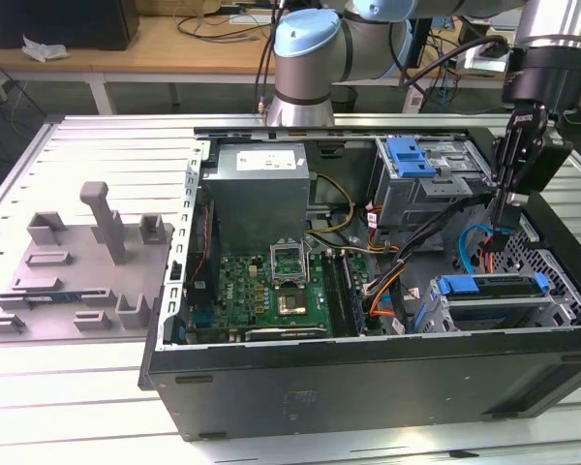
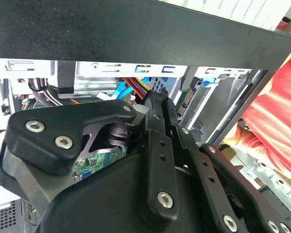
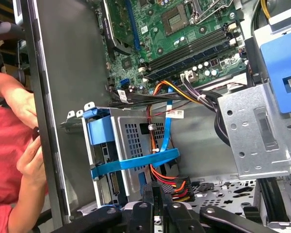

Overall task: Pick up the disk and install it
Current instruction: 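Insert the first disk wire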

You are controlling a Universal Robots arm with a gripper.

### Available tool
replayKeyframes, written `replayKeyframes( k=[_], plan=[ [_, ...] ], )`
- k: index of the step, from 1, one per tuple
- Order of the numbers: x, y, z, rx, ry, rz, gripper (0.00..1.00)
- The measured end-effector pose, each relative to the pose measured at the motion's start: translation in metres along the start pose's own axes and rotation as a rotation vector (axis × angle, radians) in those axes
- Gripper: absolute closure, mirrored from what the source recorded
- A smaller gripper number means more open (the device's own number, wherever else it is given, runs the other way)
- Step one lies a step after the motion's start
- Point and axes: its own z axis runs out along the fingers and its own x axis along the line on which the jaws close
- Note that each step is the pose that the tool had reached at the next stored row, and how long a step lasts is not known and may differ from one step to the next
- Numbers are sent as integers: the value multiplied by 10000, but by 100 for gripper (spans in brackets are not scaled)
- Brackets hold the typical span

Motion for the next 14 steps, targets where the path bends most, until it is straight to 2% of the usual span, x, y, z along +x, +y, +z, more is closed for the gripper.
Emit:
replayKeyframes(
  k=[4,14],
  plan=[
    [-2,1,0,5,75,-2,83],
    [18,-5,4,5,77,-2,83]
  ],
)
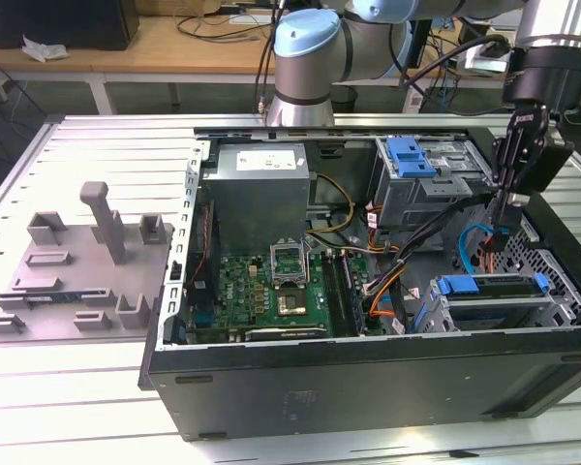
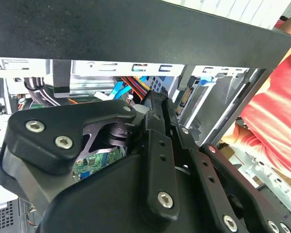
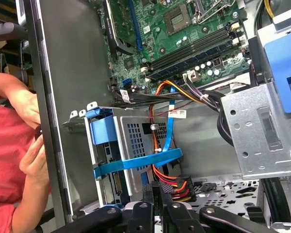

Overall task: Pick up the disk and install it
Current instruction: 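Insert the first disk wire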

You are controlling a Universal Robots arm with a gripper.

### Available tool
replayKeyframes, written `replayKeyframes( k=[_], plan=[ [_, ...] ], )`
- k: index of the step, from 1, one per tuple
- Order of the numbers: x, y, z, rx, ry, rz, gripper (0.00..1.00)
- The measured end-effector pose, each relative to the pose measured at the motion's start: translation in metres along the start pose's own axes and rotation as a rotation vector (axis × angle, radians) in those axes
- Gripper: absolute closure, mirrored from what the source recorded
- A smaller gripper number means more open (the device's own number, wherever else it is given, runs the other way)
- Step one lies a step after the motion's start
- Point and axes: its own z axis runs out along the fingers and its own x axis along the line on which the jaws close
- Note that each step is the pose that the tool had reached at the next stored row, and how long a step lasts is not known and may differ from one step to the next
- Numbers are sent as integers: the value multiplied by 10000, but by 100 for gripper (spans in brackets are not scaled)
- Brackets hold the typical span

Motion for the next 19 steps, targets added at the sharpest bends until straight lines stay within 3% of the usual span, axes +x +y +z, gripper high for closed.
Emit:
replayKeyframes(
  k=[8,9,15,19],
  plan=[
    [97,24,-11,-1,-34,-2,83],
    [123,23,2,-12,-102,-12,83],
    [217,4,39,-47,-330,-63,83],
    [349,-10,46,-75,-501,-103,83]
  ],
)
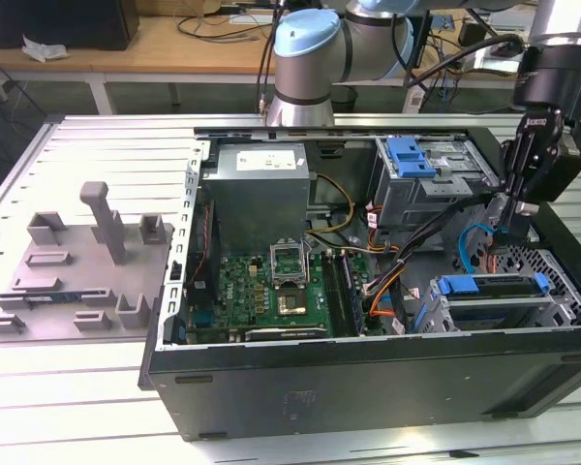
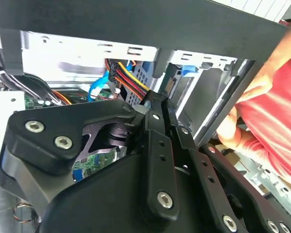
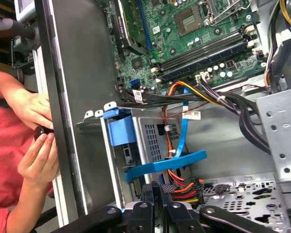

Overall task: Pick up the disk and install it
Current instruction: 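Insert the first disk wire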

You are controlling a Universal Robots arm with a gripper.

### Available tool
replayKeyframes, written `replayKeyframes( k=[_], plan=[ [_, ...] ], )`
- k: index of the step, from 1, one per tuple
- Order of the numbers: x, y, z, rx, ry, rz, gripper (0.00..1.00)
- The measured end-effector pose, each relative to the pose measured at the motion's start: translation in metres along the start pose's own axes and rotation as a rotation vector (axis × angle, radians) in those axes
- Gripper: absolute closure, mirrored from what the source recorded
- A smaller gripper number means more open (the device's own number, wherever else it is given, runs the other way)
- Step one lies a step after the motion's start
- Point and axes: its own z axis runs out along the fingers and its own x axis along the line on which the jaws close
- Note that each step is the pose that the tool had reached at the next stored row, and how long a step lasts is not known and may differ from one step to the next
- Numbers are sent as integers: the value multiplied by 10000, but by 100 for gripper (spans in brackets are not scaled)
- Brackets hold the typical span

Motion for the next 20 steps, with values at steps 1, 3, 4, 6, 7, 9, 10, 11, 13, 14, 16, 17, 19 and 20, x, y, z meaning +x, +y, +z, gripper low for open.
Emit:
replayKeyframes(
  k=[1,3,4,6,7,9,10,11,13,14,16,17,19,20],
  plan=[
    [37,-2,-4,-6,-37,-9,83],
    [89,-4,-4,-19,-116,-31,83],
    [121,-1,1,-28,-181,-50,83],
    [155,5,10,-35,-247,-75,83],
    [169,6,16,-39,-287,-89,83],
    [201,10,32,-58,-422,-129,83],
    [224,11,45,-83,-574,-170,83],
    [236,11,52,-94,-643,-189,83],
    [279,7,74,-135,-879,-243,83],
    [294,4,82,-152,-966,-261,83],
    [328,-4,94,-184,-1139,-296,83],
    [352,-9,101,-203,-1247,-316,83],
    [418,-24,112,-238,-1444,-353,83],
    [457,-32,114,-250,-1504,-363,83]
  ],
)
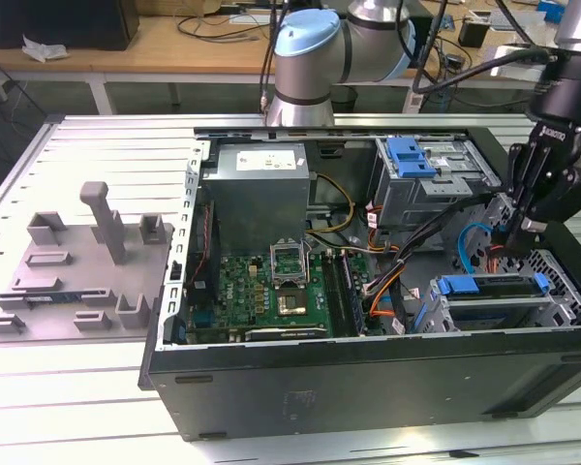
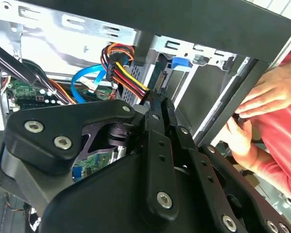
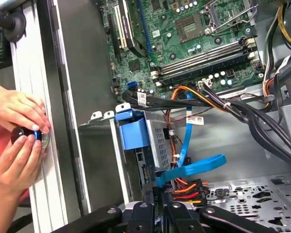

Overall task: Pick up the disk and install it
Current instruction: 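Insert the first disk wire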

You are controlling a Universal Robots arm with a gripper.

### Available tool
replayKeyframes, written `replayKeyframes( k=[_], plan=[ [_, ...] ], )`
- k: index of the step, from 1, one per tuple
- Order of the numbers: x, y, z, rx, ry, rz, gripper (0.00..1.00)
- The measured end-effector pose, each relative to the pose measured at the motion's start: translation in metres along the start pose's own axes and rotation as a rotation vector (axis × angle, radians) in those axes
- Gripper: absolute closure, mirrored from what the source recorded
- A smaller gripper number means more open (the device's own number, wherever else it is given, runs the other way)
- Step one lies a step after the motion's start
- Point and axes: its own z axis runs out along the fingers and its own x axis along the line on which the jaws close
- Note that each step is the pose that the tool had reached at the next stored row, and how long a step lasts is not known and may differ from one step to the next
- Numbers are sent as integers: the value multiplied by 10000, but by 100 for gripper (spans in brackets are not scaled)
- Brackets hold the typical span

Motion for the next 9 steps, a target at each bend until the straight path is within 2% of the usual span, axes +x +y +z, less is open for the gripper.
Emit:
replayKeyframes(
  k=[2,3,4,5,6,7,8,9],
  plan=[
    [64,-12,-3,-36,-178,-31,83],
    [87,-18,2,-63,-320,-53,83],
    [103,-22,8,-96,-527,-80,83],
    [113,-25,12,-117,-689,-101,83],
    [127,-28,17,-146,-893,-125,83],
    [139,-31,22,-171,-1065,-147,83],
    [149,-34,26,-190,-1191,-164,83],
    [165,-38,32,-227,-1461,-198,83]
  ],
)
